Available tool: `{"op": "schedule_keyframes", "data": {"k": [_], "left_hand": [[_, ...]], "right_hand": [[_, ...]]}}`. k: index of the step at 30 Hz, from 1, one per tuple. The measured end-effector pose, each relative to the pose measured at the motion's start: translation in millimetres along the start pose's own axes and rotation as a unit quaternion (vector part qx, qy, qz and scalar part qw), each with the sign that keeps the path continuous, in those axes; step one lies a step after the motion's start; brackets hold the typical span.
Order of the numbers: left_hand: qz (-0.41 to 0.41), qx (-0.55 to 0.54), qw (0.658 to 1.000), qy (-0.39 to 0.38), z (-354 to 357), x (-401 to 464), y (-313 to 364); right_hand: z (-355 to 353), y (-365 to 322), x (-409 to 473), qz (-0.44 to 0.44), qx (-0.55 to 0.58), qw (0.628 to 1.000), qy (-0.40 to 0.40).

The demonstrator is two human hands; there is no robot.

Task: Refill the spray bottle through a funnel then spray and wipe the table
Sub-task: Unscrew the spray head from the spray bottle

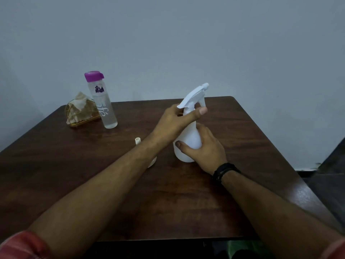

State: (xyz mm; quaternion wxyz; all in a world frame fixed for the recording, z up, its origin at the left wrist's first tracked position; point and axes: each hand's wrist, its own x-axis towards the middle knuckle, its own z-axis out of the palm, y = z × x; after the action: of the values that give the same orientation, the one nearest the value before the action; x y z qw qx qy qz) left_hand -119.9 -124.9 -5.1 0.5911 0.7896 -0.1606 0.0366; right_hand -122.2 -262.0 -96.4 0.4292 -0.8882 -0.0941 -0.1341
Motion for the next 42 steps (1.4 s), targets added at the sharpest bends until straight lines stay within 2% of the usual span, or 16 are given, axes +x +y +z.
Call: {"op": "schedule_keyframes", "data": {"k": [4, 6, 9, 10, 14, 18, 20, 26, 32, 38, 40, 42], "left_hand": [[0.014, -0.017, 0.995, 0.095, -15.9, -13.8, -14.1], [0.009, -0.029, 0.996, 0.079, -19.2, -12.8, -14.2], [0.003, -0.035, 0.999, 0.006, -17.4, -7.3, -7.7], [0.01, -0.033, 0.999, 0.006, -15.6, -6.5, -6.8], [0.055, -0.021, 0.995, 0.085, -14.0, -8.0, -13.8], [0.027, 0.039, 0.999, 0.018, -13.5, -5.7, -10.1], [0.03, 0.051, 0.998, 0.008, -14.0, -1.7, -4.9], [0.078, 0.02, 0.991, 0.105, -31.9, 10.8, 30.1], [0.138, -0.055, 0.97, 0.192, -87.6, 15.6, 95.2], [0.192, 0.007, 0.963, 0.188, -130.0, 2.3, 113.0], [0.248, 0.075, 0.951, 0.169, -134.7, 0.9, 102.4], [0.291, 0.195, 0.929, 0.119, -135.9, 1.1, 80.6]], "right_hand": [[1.1, -0.6, 2.0, 0.001, -0.004, 1.0, 0.002], [1.3, -1.4, 2.6, 0.005, -0.006, 1.0, 0.0], [0.9, -2.6, 2.2, 0.006, -0.008, 1.0, 0.0], [0.5, -2.7, 2.0, 0.005, -0.008, 1.0, 0.002], [-0.6, -3.5, 1.9, 0.006, -0.008, 1.0, 0.003], [-0.4, -4.7, 1.7, 0.004, -0.008, 1.0, 0.005], [-0.3, -4.9, 1.4, 0.002, -0.006, 1.0, 0.006], [-0.6, -3.2, 0.4, 0.014, -0.013, 1.0, -0.003], [2.0, -1.6, 2.3, 0.019, -0.013, 1.0, -0.002], [2.7, -0.6, 1.5, 0.027, -0.016, 0.999, -0.009], [2.2, -0.9, 0.9, 0.026, -0.015, 1.0, -0.006], [2.0, -1.5, 0.7, 0.024, -0.015, 1.0, -0.005]]}}
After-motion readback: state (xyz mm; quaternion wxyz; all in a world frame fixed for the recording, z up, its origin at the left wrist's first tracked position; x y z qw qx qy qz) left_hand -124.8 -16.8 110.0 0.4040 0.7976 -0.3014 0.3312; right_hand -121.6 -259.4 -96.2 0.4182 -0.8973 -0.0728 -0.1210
